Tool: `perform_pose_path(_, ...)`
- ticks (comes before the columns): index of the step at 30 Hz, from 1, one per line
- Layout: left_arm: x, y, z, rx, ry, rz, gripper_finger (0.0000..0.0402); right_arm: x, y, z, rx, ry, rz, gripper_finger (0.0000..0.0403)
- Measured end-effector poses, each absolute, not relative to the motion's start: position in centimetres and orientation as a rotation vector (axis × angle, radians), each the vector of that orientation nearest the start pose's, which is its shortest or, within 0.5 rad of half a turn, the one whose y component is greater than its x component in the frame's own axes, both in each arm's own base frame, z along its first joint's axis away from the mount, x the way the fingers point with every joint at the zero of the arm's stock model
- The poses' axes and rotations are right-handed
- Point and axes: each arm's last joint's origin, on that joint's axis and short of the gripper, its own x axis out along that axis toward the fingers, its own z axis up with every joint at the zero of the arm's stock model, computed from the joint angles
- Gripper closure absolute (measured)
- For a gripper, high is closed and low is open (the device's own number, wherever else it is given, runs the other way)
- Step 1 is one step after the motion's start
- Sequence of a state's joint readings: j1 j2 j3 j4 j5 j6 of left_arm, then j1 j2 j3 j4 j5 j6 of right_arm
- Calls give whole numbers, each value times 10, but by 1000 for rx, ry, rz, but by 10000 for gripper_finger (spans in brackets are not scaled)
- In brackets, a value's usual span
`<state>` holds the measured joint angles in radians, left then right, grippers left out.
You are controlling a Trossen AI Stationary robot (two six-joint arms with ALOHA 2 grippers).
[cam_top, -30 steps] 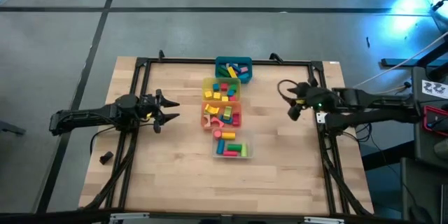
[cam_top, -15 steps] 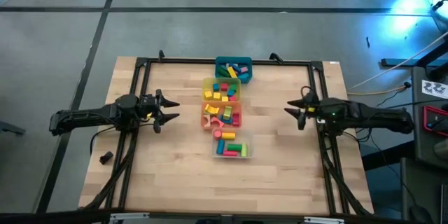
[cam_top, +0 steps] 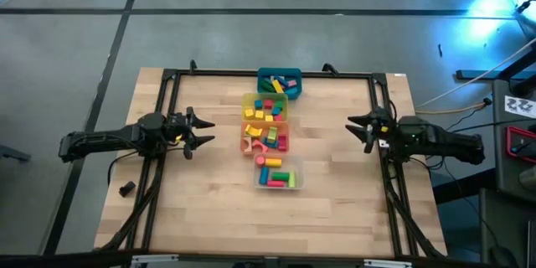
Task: Sort blocks by size
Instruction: Return to Home Position
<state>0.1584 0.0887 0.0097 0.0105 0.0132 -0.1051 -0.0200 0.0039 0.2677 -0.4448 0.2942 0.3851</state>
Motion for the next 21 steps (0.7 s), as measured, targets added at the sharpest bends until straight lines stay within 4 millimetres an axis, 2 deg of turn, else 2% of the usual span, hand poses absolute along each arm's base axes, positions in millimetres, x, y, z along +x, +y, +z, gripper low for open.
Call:
perform_pose_path(7, 101, 16, 161, -111, 61, 149, 192, 82, -10, 193, 342, 55, -327, 217)
perform_pose_path(12, 101, 16, 161, -111, 61, 148, 192, 91, -7, 182, 290, 7, -207, 217)
perform_pose_path(21, 101, 16, 161, -111, 61, 148, 192, 96, -4, 172, 83, -30, -74, 217)
